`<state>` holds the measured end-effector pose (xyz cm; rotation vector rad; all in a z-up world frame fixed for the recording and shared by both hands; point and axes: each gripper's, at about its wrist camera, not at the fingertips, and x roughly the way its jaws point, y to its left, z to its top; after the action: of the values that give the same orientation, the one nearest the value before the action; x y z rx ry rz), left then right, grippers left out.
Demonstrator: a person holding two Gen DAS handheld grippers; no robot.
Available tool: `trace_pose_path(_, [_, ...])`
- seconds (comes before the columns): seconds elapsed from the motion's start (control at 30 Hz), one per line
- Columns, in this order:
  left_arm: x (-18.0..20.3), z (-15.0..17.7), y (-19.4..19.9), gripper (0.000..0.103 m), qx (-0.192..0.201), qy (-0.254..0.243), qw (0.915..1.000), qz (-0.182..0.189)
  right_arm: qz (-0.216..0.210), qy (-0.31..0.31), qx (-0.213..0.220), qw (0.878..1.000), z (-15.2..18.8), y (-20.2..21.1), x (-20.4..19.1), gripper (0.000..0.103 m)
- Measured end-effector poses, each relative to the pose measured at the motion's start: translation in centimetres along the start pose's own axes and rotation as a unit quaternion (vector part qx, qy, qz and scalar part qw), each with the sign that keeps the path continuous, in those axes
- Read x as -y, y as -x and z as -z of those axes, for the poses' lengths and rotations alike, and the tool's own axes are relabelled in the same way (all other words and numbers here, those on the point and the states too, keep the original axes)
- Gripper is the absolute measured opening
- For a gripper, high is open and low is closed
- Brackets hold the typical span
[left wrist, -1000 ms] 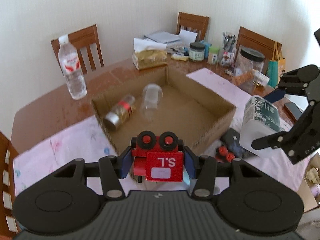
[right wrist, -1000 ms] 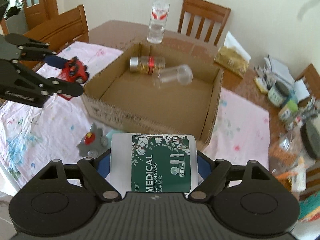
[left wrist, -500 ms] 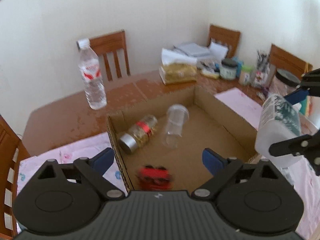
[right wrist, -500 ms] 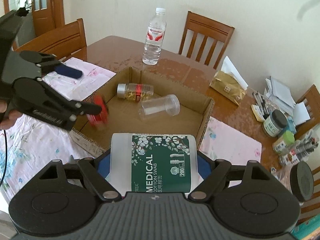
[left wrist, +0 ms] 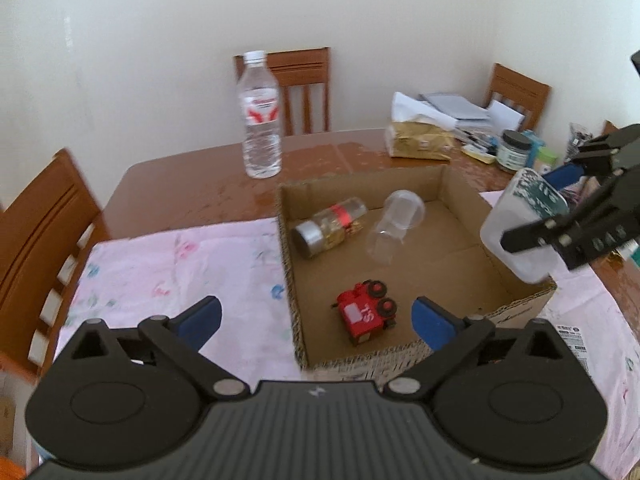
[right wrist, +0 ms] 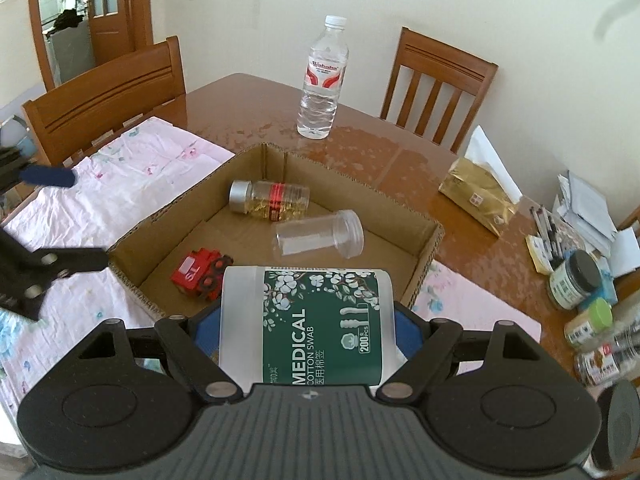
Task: Organize rigid objects
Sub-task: 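Carry the train and swab tub over the box and release both inside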
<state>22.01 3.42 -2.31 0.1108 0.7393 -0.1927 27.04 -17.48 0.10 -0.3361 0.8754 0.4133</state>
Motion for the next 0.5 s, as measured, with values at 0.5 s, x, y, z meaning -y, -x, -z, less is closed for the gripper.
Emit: trace_pose_path(0.5, [0.6,3.9,3.2,0.101,-0.027,0.058,0.9947,-0.081,0.013,0.025,-0.017,0.999,-2.8,-7.2,3.1,0.093])
